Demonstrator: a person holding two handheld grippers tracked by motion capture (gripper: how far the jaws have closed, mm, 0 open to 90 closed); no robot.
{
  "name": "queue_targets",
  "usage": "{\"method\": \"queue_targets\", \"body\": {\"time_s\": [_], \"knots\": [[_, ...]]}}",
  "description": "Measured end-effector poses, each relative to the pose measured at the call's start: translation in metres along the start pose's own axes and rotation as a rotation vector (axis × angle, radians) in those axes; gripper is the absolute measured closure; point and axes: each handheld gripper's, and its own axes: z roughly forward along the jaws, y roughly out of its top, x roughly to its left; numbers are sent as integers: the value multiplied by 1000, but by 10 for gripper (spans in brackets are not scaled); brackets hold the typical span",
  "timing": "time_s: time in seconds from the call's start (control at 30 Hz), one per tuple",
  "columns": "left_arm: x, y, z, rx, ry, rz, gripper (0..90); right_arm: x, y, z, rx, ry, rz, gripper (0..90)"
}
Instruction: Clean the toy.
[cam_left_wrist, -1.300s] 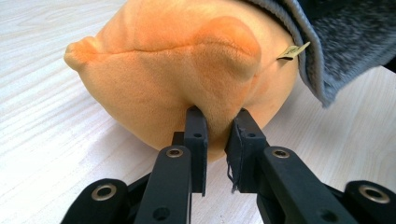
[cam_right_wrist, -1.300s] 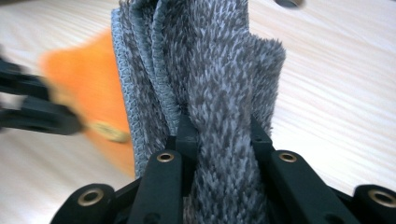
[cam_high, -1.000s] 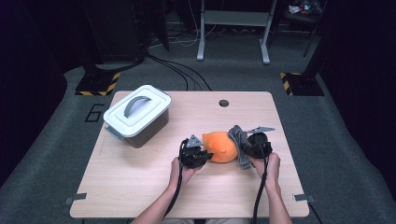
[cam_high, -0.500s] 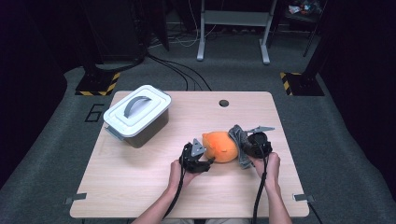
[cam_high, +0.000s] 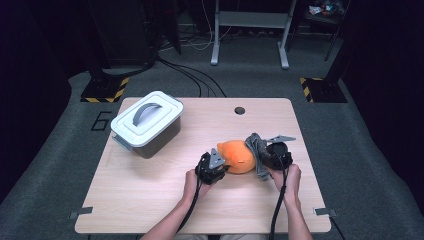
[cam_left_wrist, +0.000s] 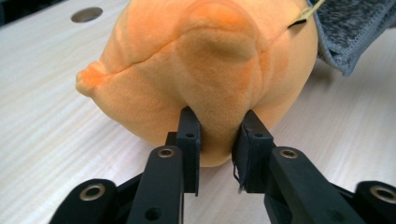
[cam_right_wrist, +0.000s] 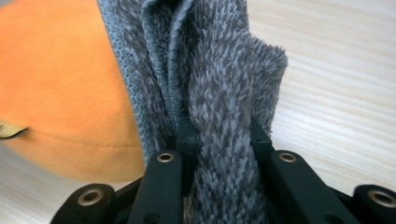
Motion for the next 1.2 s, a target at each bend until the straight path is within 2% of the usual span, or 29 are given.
{"method": "queue_targets", "body": {"time_s": [0.17,0.27,0.37,0.4,0.5,0.57,0.63,0.67,0.77,0.9,1.1,1.2], "knots": [[7,5,-8,-7,-66,-122,767,9,6,-20,-46,22,-28,735],[9,11,-13,-7,-110,-183,769,21,11,-29,-73,41,-55,735],[13,13,-14,0,-134,-232,769,36,15,-37,-94,33,-93,734],[14,13,-14,3,-142,-248,769,39,17,-40,-97,44,-99,734],[15,12,-14,4,-142,-244,768,48,22,-48,-126,86,-126,734],[12,13,-13,-4,-134,-251,767,55,25,-51,-130,100,-144,734],[11,14,-12,-8,-129,-236,766,63,27,-50,-126,117,-154,733],[11,14,-12,-1,-125,-234,765,66,28,-47,-114,116,-174,733],[11,13,-11,-2,-118,-233,765,72,28,-35,-75,84,-170,733],[14,10,-9,10,-119,-236,764,68,24,-26,-71,99,-156,734],[14,9,-7,6,-116,-234,763,61,21,-23,-75,108,-144,733],[14,8,-7,0,-120,-255,763,55,18,-23,-73,103,-129,733]]}}
